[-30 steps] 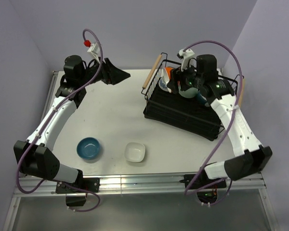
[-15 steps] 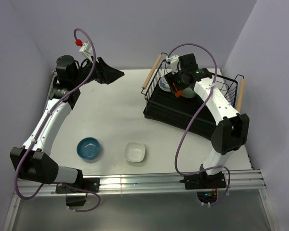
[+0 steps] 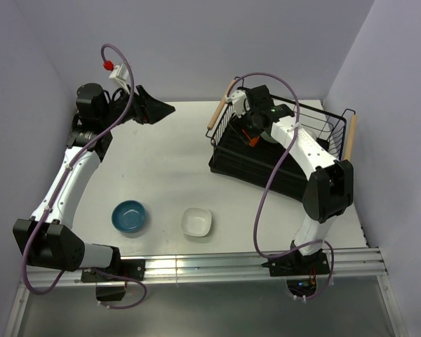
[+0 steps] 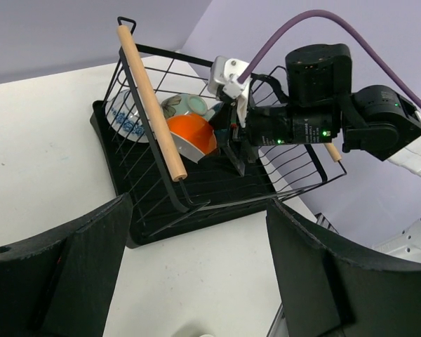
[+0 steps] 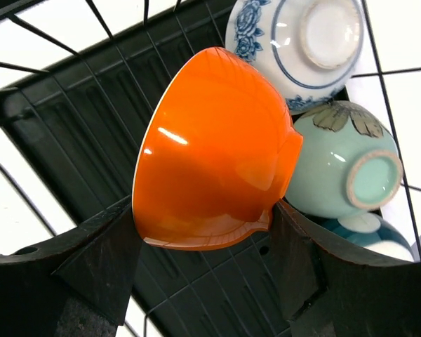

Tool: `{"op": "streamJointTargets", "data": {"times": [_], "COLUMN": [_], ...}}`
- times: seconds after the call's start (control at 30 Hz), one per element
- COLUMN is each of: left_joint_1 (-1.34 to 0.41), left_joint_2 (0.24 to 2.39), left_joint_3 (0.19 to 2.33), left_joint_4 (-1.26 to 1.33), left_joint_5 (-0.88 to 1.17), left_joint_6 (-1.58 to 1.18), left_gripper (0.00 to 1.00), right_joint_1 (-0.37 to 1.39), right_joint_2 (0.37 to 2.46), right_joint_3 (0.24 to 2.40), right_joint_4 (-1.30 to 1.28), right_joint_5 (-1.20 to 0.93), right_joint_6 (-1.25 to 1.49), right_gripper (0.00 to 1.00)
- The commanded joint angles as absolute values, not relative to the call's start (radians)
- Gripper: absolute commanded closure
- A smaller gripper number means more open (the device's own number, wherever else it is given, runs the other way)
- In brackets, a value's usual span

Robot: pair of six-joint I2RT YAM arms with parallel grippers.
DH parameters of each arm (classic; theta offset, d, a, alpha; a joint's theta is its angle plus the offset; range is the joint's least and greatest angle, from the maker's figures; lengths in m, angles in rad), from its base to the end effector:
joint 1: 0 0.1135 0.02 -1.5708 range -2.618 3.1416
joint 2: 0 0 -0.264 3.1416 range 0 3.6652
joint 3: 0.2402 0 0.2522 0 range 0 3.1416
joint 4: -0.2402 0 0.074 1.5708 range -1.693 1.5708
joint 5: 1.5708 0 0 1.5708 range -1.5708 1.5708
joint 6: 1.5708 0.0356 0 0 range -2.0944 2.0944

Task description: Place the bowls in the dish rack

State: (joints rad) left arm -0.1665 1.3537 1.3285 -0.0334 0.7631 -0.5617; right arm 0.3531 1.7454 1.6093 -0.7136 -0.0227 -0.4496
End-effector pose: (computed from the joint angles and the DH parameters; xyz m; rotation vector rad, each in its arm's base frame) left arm 0.3007 -0.0755 0.4193 0.2854 1.7235 -1.1613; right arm 0.3648 0.1353 0.3174 -0.9550 2.2239 -0.0166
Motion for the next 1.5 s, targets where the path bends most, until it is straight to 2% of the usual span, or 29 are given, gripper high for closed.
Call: {"op": "streamJointTargets", "data": {"times": [0.0,0.6,1.13,1.37,1.47], "left_joint_1": [-0.158,-0.146,-0.144,-0.143,-0.141], "left_joint_2": [1.31,1.301,1.295,1.295,1.296], "left_joint_3": [1.325,1.316,1.307,1.312,1.315], "left_joint_4": [-0.025,-0.031,-0.037,-0.041,-0.043], "left_joint_5": [0.772,0.773,0.773,0.773,0.773], "left_joint_6": [-0.545,-0.531,-0.52,-0.511,-0.509], "left_gripper": [0.17,0.18,0.18,0.18,0.17], "right_joint_1": [0.356,0.385,0.433,0.446,0.448], "right_joint_2": [1.749,1.793,1.796,1.812,1.818], "right_joint_3": [1.592,1.549,1.519,1.52,1.528], "right_joint_4": [-0.646,-0.578,-0.531,-0.54,-0.552], "right_joint_5": [-0.031,-0.02,0.027,0.052,0.052], "right_joint_6": [-0.517,-0.661,-0.738,-0.755,-0.75], "right_gripper": [1.0,1.0,0.91,0.79,0.66]}}
